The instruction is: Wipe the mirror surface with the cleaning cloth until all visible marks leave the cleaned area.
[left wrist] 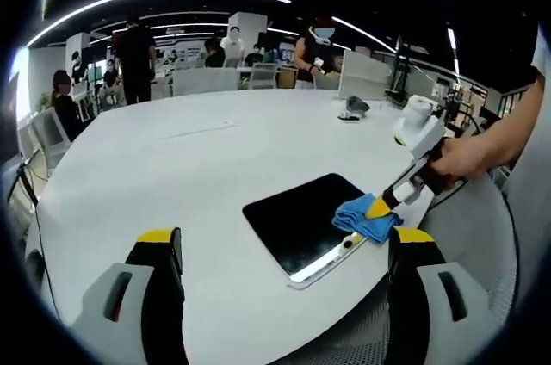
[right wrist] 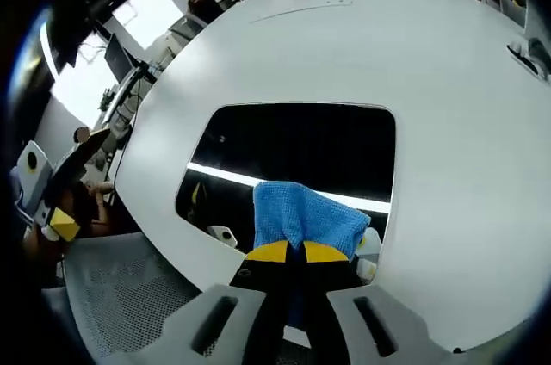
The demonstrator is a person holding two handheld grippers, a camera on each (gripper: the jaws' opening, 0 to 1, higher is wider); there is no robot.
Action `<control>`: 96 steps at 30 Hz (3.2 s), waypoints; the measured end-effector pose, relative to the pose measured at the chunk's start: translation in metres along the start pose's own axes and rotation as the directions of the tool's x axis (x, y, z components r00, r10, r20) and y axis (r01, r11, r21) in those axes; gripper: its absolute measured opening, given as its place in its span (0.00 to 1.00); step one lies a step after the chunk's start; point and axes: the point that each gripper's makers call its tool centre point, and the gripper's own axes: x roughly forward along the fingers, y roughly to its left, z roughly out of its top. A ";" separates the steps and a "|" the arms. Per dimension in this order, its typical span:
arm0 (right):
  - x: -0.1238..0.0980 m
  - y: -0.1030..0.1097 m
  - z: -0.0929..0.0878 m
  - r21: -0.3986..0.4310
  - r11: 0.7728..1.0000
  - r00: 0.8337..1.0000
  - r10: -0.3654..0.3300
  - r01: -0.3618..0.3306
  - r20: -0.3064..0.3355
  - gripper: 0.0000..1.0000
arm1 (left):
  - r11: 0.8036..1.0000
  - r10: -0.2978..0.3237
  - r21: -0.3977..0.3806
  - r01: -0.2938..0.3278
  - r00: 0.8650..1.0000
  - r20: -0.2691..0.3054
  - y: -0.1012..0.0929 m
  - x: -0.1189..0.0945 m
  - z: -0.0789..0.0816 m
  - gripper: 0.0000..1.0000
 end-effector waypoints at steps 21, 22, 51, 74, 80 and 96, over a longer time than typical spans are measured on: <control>-0.002 -0.002 -0.004 0.008 1.000 0.999 0.026 -0.026 -0.022 0.00 | 1.000 0.002 0.000 -0.002 1.000 -0.014 -0.001 0.001 -0.003 0.99; -0.003 -0.002 -0.004 0.007 1.000 0.999 0.026 -0.025 -0.023 0.00 | 1.000 0.000 0.001 0.000 1.000 -0.013 -0.002 0.001 -0.003 0.99; -0.015 -0.025 -0.013 0.092 0.996 1.000 0.010 -0.009 -0.013 0.00 | 1.000 0.004 -0.012 -0.004 1.000 0.005 -0.001 -0.003 -0.003 0.99; -0.009 -0.030 0.003 0.101 0.995 1.000 -0.011 0.011 -0.003 0.00 | 1.000 0.007 -0.014 -0.007 1.000 0.005 -0.001 -0.001 -0.001 0.99; -0.006 -0.031 0.009 0.094 0.995 1.000 -0.017 0.017 0.001 0.00 | 1.000 0.010 -0.016 -0.010 1.000 0.005 0.000 -0.001 -0.001 0.99; 0.003 -0.040 0.037 0.056 0.998 0.999 -0.037 0.036 0.014 0.00 | 1.000 0.015 -0.015 -0.015 1.000 0.020 0.001 -0.001 0.002 0.99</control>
